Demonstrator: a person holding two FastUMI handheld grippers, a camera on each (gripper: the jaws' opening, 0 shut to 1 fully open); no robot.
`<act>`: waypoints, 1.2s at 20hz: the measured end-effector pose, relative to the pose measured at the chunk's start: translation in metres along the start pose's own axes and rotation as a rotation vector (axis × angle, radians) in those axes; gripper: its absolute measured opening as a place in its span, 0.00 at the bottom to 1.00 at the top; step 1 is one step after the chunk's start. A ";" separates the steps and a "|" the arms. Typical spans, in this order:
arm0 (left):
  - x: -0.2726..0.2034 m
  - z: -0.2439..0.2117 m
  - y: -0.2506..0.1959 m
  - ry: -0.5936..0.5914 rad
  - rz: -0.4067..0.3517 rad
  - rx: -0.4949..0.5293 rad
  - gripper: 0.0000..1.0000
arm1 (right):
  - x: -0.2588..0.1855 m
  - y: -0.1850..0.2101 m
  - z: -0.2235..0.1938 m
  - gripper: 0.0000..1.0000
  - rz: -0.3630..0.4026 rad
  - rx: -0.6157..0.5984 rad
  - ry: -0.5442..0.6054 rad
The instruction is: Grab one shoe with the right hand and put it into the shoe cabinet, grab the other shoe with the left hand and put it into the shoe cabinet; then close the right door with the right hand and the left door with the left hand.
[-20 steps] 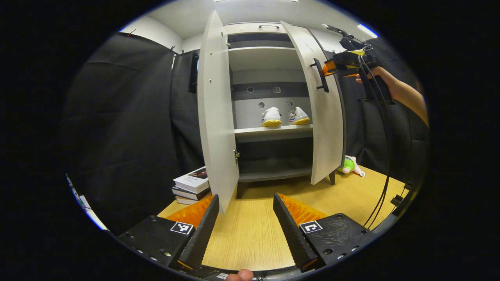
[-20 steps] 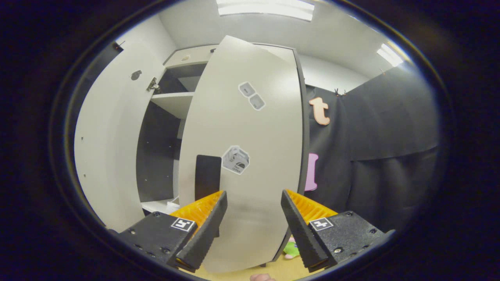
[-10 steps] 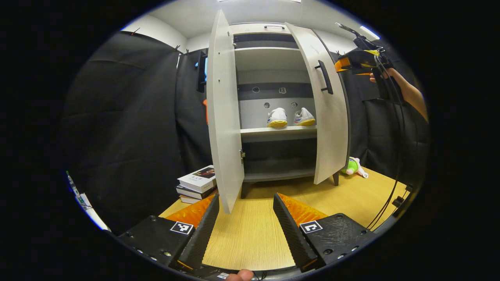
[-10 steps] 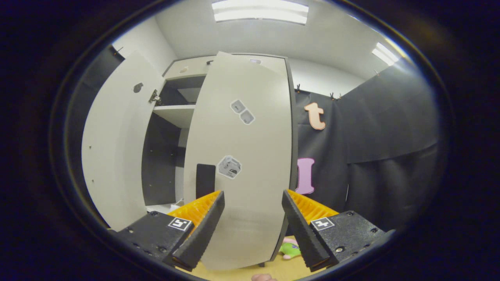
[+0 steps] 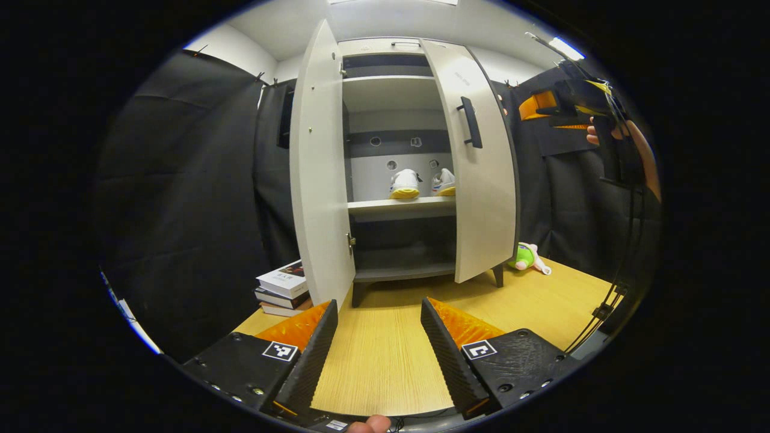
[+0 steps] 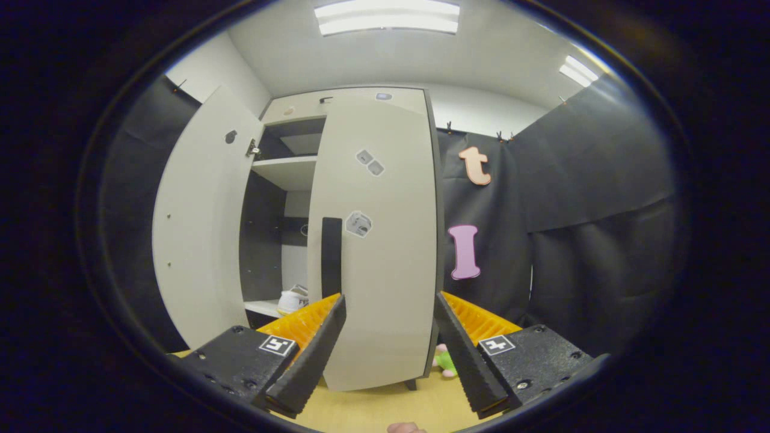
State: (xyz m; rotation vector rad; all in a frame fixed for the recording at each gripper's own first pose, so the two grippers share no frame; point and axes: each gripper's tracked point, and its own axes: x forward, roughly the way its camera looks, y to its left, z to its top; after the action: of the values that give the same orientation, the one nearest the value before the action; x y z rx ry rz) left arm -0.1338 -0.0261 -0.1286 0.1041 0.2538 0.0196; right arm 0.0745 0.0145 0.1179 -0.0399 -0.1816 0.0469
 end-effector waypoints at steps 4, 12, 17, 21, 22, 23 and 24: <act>-0.001 0.002 -0.013 -0.003 -0.027 0.003 0.83 | -0.020 0.001 -0.030 0.96 -0.008 -0.005 0.045; 0.003 0.006 -0.025 -0.011 -0.057 0.006 0.84 | -0.062 -0.004 -0.092 0.96 -0.049 0.017 0.120; 0.005 0.012 -0.029 -0.014 -0.074 0.010 0.84 | -0.081 -0.009 -0.131 0.96 -0.061 -0.061 0.192; 0.005 0.044 -0.019 -0.064 -0.057 -0.026 0.86 | -0.083 -0.010 -0.136 0.96 -0.059 -0.037 0.196; 0.006 0.054 -0.010 -0.079 -0.043 -0.033 0.86 | -0.081 -0.011 -0.135 0.96 -0.059 -0.037 0.195; 0.006 0.066 0.000 -0.095 -0.025 -0.039 0.87 | -0.080 -0.010 -0.134 0.96 -0.059 -0.037 0.196; 0.005 0.079 0.012 -0.111 0.000 -0.048 0.87 | -0.080 -0.011 -0.136 0.96 -0.060 -0.038 0.200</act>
State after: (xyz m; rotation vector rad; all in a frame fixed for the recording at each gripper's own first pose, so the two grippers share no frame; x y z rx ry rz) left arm -0.1095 -0.0215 -0.0527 0.0571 0.1425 0.0202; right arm 0.0215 -0.0057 -0.0296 -0.0771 0.0165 -0.0203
